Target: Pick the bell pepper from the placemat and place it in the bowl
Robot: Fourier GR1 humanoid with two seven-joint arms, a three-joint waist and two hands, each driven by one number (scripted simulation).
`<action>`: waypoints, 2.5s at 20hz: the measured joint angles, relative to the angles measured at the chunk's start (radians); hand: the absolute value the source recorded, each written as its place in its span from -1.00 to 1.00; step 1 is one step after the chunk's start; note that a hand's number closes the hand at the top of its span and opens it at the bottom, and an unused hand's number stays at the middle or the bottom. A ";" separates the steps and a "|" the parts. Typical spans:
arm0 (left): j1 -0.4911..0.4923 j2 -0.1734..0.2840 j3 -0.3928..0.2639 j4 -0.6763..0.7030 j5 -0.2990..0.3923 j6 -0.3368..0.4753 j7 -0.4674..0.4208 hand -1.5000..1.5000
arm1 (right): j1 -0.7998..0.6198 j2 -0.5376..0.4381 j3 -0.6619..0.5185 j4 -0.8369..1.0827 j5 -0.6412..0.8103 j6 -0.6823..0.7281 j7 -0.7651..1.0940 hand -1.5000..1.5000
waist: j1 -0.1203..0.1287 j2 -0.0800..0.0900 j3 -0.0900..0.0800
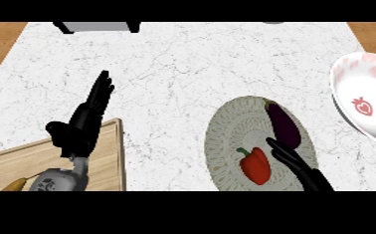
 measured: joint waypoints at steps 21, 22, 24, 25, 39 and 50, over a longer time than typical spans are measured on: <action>-0.056 -0.038 0.020 0.016 -0.032 -0.034 0.038 0.00 | -0.163 -0.124 -0.007 -0.276 0.189 0.264 0.928 -1.00 | 0.030 0.006 0.000; -0.054 -0.045 0.017 0.015 -0.041 -0.032 0.040 0.00 | -0.174 -0.118 -0.011 -0.271 0.184 0.282 0.948 -1.00 | 0.029 0.005 0.000; -0.041 -0.052 0.027 0.021 -0.041 -0.044 0.026 0.00 | -0.153 -0.107 0.003 -0.263 0.205 0.297 0.946 -1.00 | 0.026 0.005 0.000; -0.041 -0.060 0.030 0.022 -0.045 -0.044 0.028 0.00 | -0.144 -0.103 0.004 -0.263 0.207 0.309 0.944 -1.00 | 0.025 0.005 0.000; -0.036 -0.095 0.076 0.021 -0.083 -0.085 0.033 0.00 | -0.072 -0.027 -0.103 -0.202 0.093 0.398 0.749 -1.00 | 0.022 0.004 0.001; -0.057 -0.127 0.115 0.068 -0.111 -0.116 0.005 0.00 | -0.038 0.067 -0.105 -0.096 0.097 0.416 0.666 -1.00 | 0.022 0.004 0.000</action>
